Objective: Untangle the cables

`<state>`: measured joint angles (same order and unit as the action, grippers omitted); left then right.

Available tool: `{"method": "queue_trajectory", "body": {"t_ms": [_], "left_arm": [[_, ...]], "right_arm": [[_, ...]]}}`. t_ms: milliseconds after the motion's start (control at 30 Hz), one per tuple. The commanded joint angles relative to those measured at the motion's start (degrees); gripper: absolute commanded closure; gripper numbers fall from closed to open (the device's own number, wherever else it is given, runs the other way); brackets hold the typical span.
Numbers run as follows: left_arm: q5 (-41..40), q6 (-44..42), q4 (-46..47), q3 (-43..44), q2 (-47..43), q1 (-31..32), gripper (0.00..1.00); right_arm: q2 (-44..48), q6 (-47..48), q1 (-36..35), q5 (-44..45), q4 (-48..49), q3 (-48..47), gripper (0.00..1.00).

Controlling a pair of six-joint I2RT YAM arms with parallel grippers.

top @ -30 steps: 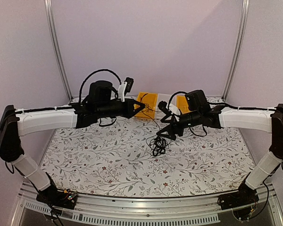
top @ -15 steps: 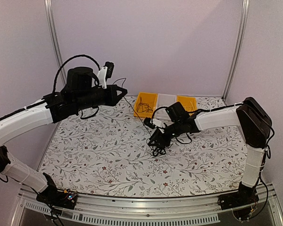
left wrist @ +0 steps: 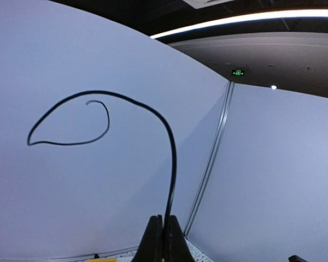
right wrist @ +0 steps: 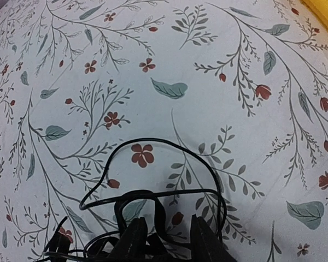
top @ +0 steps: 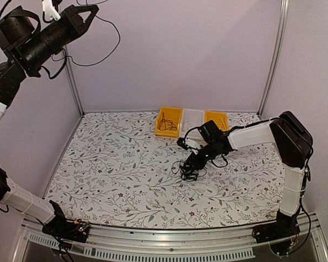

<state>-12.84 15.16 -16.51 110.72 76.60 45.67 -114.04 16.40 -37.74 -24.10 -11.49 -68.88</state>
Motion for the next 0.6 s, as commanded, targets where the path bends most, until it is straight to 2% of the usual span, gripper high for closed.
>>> {"method": "queue_trajectory", "body": {"t_ms": [0, 100, 367, 567], "left_arm": [[-0.88, -1.65, -2.66, -2.53, 2.96, 0.75, 1.0], [0.04, -0.63, -1.18, -7.12, 2.4, 0.75, 1.0], [1.65, 4.85, 5.4, -23.93, -0.91, 0.75, 1.0], [4.57, 9.9, 12.71, -35.59, -1.44, 0.59, 1.0]], "right_arm": [[0.51, -1.02, 1.07, 1.89, -1.65, 0.96, 0.68], [2.2, 1.35, 1.17, 2.29, -3.23, -0.36, 0.63], [16.8, 9.55, 1.17, 1.29, -12.07, -6.05, 0.42], [21.91, 12.08, 1.13, -1.09, -15.6, -11.17, 0.39]]}}
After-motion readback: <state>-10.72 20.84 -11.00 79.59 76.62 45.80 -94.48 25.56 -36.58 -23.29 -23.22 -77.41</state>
